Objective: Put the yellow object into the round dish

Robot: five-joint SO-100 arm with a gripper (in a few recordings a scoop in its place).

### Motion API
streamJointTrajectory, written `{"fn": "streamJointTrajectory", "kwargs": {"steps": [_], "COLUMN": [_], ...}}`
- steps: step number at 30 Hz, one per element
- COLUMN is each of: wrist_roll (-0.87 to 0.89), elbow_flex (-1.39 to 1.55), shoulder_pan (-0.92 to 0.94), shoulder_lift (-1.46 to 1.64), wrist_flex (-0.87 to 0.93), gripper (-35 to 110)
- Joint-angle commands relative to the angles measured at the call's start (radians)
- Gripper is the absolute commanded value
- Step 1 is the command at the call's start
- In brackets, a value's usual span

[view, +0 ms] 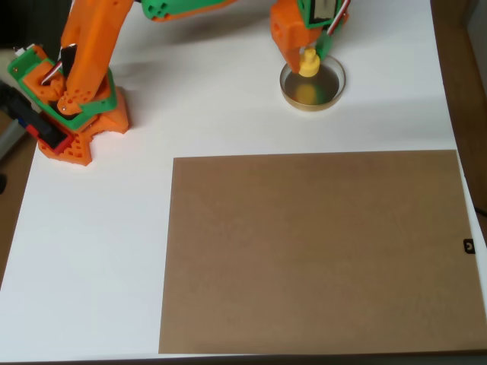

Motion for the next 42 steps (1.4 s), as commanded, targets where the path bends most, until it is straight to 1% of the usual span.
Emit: {"fn": "streamJointTrajectory", "kwargs": {"steps": [1,17,22,28,33,37,42], "wrist_roll": [-0.005,-0.008,-0.008,-0.040,-0.094,-0.150,-0.225], "elbow_flex": [-0.086,-0.087,-0.087,-0.123,0.018,0.216,0.491], "shoulder_pan": [-0.009,0.006,0.008,0.023,0.037,0.075,0.206], "shoulder_lift": [0.028,0.025,0.049,0.130,0.273,0.423,0.620], "wrist_flex": [0.026,0.051,0.058,0.126,0.126,0.075,-0.020], "gripper": [0,18,22,24,24,24,23]}}
